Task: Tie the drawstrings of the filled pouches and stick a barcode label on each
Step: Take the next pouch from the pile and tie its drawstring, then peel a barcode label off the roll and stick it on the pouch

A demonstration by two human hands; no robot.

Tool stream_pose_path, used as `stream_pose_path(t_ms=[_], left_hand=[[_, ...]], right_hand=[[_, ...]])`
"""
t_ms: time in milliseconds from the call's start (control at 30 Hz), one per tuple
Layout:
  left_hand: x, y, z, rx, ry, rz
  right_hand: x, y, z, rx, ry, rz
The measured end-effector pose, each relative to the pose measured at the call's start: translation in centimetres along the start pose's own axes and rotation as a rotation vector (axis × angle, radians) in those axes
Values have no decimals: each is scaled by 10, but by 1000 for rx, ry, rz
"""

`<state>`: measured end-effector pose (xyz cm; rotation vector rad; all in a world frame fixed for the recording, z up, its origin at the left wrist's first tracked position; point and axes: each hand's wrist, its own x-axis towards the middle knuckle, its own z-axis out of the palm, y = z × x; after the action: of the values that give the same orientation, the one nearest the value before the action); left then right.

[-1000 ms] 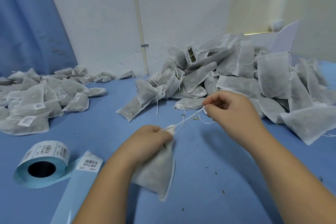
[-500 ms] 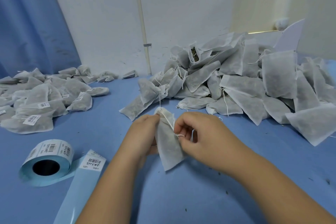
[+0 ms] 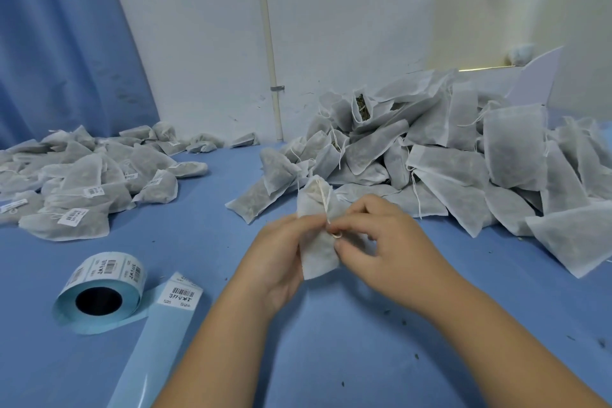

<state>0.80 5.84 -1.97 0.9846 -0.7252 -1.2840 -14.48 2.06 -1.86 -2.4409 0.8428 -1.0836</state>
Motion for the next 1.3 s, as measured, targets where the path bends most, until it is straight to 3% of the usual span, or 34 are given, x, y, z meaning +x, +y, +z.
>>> stream_pose_path(t_ms=[267, 733, 867, 1033, 1200, 1300], left_hand=[[-4, 2, 9, -71, -67, 40], [-46, 59, -37, 276, -3, 198], [-63, 75, -68, 373, 28, 219], [-79, 88, -103, 403, 152, 262], [-93, 108, -136, 342, 275, 354], [-102, 122, -159, 259, 392, 402]], right_hand=[[2, 3, -4, 223, 65, 3], [6, -44, 21, 520, -4, -34], [15, -73, 37, 729, -51, 10], [32, -105, 65, 788, -148, 27], [53, -119, 95, 929, -54, 214], [65, -118, 117, 736, -112, 291]])
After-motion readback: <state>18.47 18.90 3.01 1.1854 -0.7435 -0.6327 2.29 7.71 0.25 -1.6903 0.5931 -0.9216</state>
